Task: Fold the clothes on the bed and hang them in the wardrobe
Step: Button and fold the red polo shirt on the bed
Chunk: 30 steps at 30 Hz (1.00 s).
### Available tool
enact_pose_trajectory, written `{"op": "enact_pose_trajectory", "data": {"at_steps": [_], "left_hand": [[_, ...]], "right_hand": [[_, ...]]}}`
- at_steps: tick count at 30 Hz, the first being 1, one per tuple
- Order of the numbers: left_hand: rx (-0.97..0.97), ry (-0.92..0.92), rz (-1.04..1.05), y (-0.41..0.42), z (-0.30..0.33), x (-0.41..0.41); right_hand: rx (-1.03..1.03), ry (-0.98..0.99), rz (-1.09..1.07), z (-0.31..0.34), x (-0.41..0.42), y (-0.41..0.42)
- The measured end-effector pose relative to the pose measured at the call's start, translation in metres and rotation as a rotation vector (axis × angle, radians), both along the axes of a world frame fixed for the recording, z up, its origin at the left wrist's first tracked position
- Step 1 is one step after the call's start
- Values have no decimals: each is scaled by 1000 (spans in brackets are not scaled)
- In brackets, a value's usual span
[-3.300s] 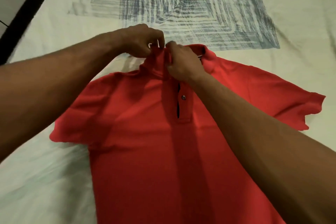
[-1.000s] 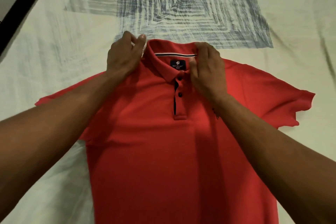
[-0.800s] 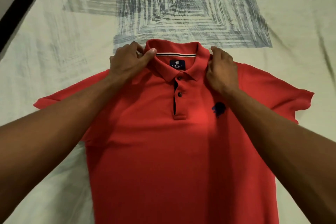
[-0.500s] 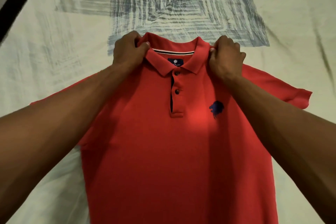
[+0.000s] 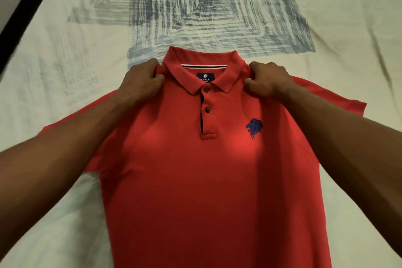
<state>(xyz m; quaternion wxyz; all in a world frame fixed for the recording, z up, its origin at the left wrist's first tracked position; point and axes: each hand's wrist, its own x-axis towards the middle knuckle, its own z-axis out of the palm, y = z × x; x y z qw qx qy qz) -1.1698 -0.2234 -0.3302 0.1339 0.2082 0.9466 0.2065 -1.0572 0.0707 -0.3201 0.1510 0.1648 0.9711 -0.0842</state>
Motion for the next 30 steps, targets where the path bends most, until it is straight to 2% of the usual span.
{"op": "enact_pose_trajectory", "data": {"at_steps": [5, 8, 12, 16, 23, 26, 30], "left_hand": [[-46, 219, -117, -4, 1, 46], [36, 321, -265, -1, 14, 91], [142, 347, -433, 5, 53, 132], [171, 368, -510, 18, 100, 147], [243, 406, -703, 88, 179, 184], [322, 442, -765, 135, 217, 199], [260, 528, -866, 221, 274, 209]], "right_hand": [[48, 29, 45, 7, 55, -12], [-1, 89, 47, 14, 95, -28], [-58, 169, -7, 39, 148, -29], [-115, 274, -132, 80, 202, -17], [-57, 428, -371, 153, 299, 20], [52, 494, -429, 188, 323, 41], [213, 481, -442, 243, 334, 84]]}}
